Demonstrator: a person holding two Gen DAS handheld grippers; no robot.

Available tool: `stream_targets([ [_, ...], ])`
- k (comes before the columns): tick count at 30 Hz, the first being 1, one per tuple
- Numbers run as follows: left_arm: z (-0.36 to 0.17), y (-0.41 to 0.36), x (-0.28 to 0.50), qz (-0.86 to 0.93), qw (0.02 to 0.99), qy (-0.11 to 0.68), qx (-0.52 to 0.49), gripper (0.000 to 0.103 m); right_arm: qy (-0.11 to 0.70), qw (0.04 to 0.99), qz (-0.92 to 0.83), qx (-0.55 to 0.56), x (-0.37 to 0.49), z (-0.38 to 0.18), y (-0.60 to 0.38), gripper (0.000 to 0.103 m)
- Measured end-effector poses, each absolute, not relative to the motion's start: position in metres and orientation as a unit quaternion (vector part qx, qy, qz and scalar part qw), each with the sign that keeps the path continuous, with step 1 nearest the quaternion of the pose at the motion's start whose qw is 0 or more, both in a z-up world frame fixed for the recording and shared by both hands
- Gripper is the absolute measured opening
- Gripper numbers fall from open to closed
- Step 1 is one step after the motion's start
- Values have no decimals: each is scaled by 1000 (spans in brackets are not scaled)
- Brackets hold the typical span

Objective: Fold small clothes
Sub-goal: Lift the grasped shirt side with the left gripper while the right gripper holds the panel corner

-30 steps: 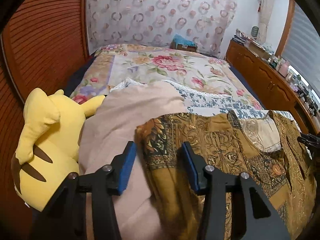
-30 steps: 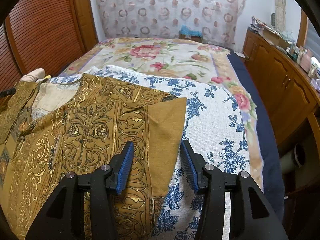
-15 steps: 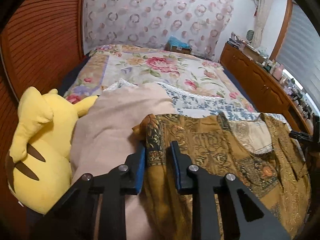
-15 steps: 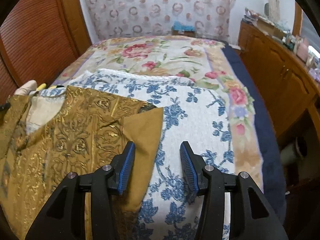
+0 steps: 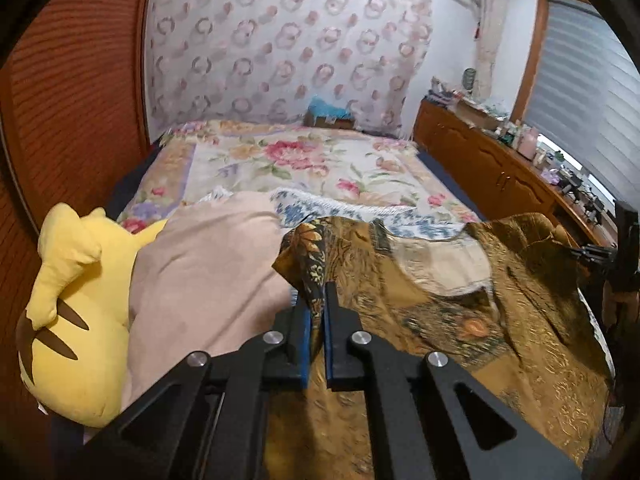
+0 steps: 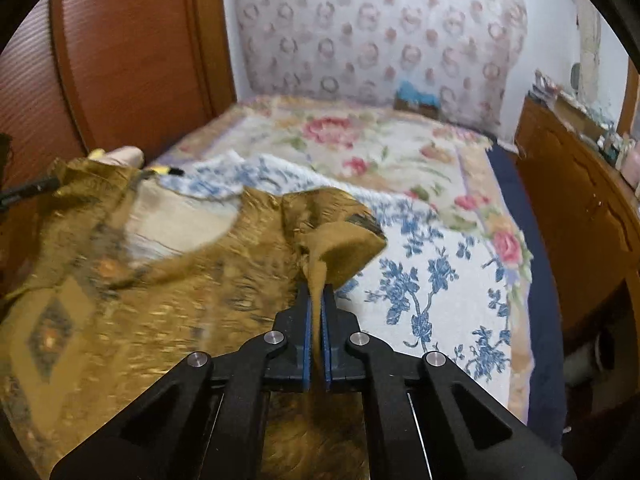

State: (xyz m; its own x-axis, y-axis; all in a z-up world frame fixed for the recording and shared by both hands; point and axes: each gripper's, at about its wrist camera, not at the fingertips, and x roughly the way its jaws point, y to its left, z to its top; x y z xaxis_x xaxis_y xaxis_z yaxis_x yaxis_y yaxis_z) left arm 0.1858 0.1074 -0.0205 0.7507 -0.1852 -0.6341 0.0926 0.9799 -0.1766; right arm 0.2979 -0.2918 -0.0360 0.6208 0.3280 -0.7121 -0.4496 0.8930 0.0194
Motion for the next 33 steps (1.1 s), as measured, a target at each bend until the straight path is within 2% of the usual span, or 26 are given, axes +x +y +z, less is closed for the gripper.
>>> stream_targets([
  [6,-5,96,144,-68,945,316,-47,2,347,906,229,-78,254,-8,-293,1],
  [15,-2,106,85,-64,953,292,-57,2,331,915,222,-69,199,3,-311,1],
  [27,-29,116,3,-66,950,291,-91,2,349,911,214,-50,123,-25,-336,1],
  [33,-25,109,-26,-74,947,300,-84,2,363,908,208,-33,95,-34,-347,1],
])
